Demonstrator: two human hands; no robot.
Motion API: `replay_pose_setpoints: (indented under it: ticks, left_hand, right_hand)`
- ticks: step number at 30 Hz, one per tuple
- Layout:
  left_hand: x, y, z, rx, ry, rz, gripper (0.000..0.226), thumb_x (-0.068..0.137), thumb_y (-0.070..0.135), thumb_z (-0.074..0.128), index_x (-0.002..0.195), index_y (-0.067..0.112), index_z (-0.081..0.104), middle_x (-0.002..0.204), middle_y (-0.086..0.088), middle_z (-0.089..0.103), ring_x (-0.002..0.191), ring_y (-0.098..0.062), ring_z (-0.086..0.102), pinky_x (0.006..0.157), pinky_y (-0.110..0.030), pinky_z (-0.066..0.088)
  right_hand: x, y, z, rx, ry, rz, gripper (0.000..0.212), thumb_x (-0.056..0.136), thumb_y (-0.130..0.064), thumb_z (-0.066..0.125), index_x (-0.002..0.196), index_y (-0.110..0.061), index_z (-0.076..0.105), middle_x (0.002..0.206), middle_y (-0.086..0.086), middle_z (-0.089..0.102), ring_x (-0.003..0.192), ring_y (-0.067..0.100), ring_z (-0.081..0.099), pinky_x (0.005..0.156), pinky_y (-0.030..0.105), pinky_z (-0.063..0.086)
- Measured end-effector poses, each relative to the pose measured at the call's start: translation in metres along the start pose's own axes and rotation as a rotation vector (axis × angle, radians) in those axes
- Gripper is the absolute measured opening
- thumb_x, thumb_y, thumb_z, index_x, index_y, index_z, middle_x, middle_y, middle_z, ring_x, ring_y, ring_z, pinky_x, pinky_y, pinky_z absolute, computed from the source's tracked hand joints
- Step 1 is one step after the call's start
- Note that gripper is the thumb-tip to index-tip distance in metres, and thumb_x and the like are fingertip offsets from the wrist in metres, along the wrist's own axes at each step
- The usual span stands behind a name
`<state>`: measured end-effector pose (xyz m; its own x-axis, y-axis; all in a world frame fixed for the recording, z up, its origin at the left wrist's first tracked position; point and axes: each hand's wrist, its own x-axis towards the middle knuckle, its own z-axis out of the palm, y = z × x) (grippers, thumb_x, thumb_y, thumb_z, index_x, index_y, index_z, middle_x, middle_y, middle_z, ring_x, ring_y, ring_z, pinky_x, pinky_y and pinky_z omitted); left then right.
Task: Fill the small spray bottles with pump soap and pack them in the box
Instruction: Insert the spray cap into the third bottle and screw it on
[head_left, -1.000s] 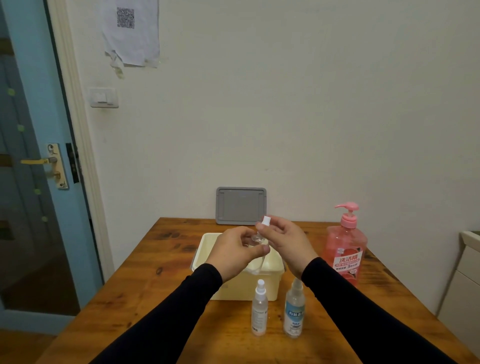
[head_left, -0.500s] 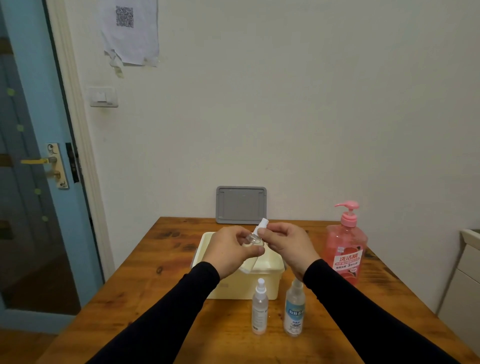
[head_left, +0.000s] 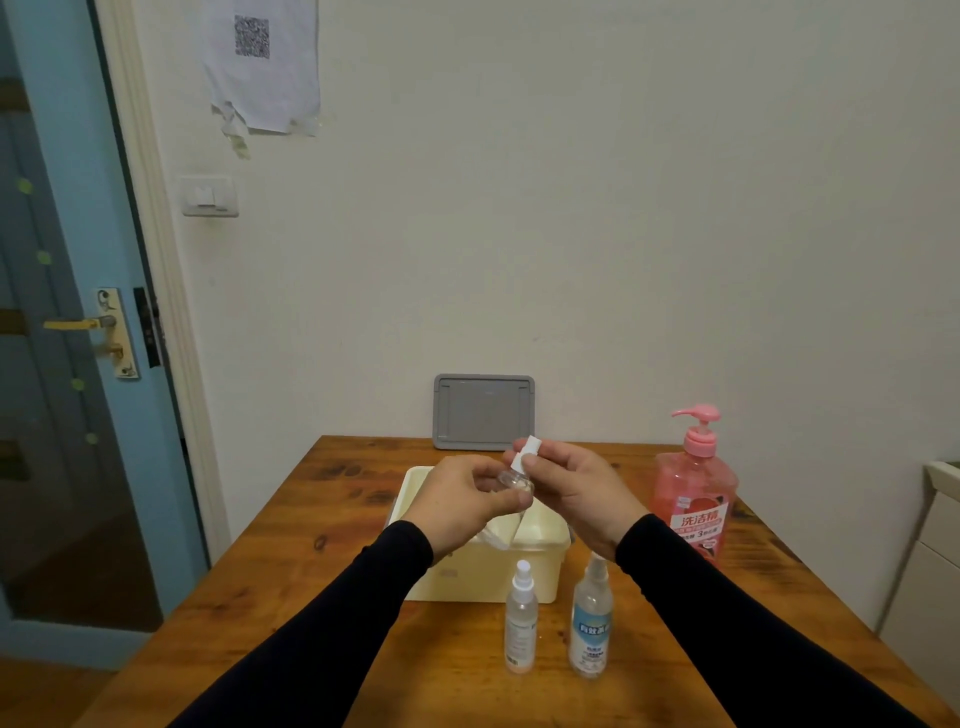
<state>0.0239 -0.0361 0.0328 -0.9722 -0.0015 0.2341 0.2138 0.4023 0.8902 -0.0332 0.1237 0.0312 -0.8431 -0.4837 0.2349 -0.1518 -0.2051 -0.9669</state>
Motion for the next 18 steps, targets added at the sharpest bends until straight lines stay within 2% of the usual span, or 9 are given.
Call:
replay_pose_setpoints:
  ticks: [2,4,6,9,11,13,15,18]
  left_hand:
    - [0.001,0.0,0.001,0.051,0.036,0.006,0.028,0.075,0.035,0.077,0.1,0.025,0.069,0.091,0.008,0.072,0.09,-0.008,0.066,0.086,-0.036,0.053]
    - [0.002,0.001,0.004,0.16,0.109,0.021,0.026,0.073,0.041,0.077,0.095,0.031,0.067,0.087,0.014,0.069,0.084,0.0,0.062,0.074,-0.024,0.051]
    - [0.001,0.003,0.009,0.238,0.167,0.035,0.023,0.073,0.044,0.076,0.09,0.038,0.061,0.083,0.021,0.064,0.077,0.006,0.058,0.062,-0.013,0.042]
    - [0.001,0.001,0.013,0.26,0.188,0.036,0.024,0.074,0.045,0.074,0.091,0.038,0.059,0.083,0.022,0.062,0.078,0.006,0.057,0.062,-0.013,0.041]
    - [0.001,0.002,0.009,0.143,0.128,0.01,0.024,0.075,0.04,0.076,0.094,0.029,0.066,0.086,0.014,0.069,0.082,0.0,0.063,0.071,-0.021,0.05]
    - [0.0,0.005,0.002,-0.1,-0.012,-0.01,0.025,0.077,0.026,0.077,0.1,0.02,0.07,0.092,0.004,0.073,0.088,-0.011,0.068,0.079,-0.028,0.054]
    - [-0.003,0.01,-0.006,-0.32,-0.14,-0.036,0.028,0.078,0.014,0.076,0.105,0.009,0.069,0.098,-0.007,0.073,0.091,-0.02,0.069,0.075,-0.026,0.054]
    - [-0.002,0.016,-0.012,-0.444,-0.261,-0.084,0.03,0.082,0.01,0.071,0.11,0.002,0.067,0.105,-0.018,0.069,0.095,-0.027,0.067,0.08,-0.032,0.054]
  right_hand:
    - [-0.001,-0.002,0.001,-0.089,0.025,-0.034,0.014,0.088,-0.017,0.063,0.098,-0.016,0.073,0.102,0.01,0.072,0.099,0.026,0.067,0.092,0.039,0.05]
    - [-0.001,-0.003,0.004,-0.148,0.062,-0.058,0.017,0.087,-0.021,0.065,0.1,-0.014,0.071,0.098,0.008,0.073,0.096,0.024,0.068,0.094,0.043,0.049]
    - [-0.002,-0.002,0.007,-0.173,0.096,-0.063,0.02,0.086,-0.024,0.066,0.102,-0.012,0.07,0.096,0.006,0.074,0.094,0.021,0.069,0.094,0.045,0.049]
    - [-0.003,-0.001,0.01,-0.187,0.156,-0.077,0.024,0.083,-0.027,0.07,0.103,-0.013,0.07,0.095,0.002,0.074,0.093,0.017,0.069,0.093,0.046,0.05]
    - [-0.003,-0.002,0.008,-0.195,0.149,-0.088,0.03,0.081,-0.031,0.072,0.105,-0.013,0.07,0.096,0.002,0.074,0.095,0.016,0.069,0.094,0.045,0.05]
    - [-0.003,-0.006,0.003,-0.193,0.104,-0.086,0.04,0.075,-0.037,0.076,0.106,-0.013,0.07,0.1,0.004,0.073,0.098,0.019,0.067,0.096,0.044,0.048]
    - [-0.002,-0.013,-0.004,-0.156,0.032,-0.068,0.05,0.07,-0.043,0.077,0.108,-0.013,0.069,0.105,0.007,0.072,0.103,0.023,0.065,0.096,0.043,0.047]
    - [0.001,-0.022,-0.01,-0.059,-0.115,-0.016,0.045,0.071,-0.04,0.078,0.107,-0.014,0.07,0.109,0.011,0.07,0.105,0.025,0.064,0.088,0.033,0.051]
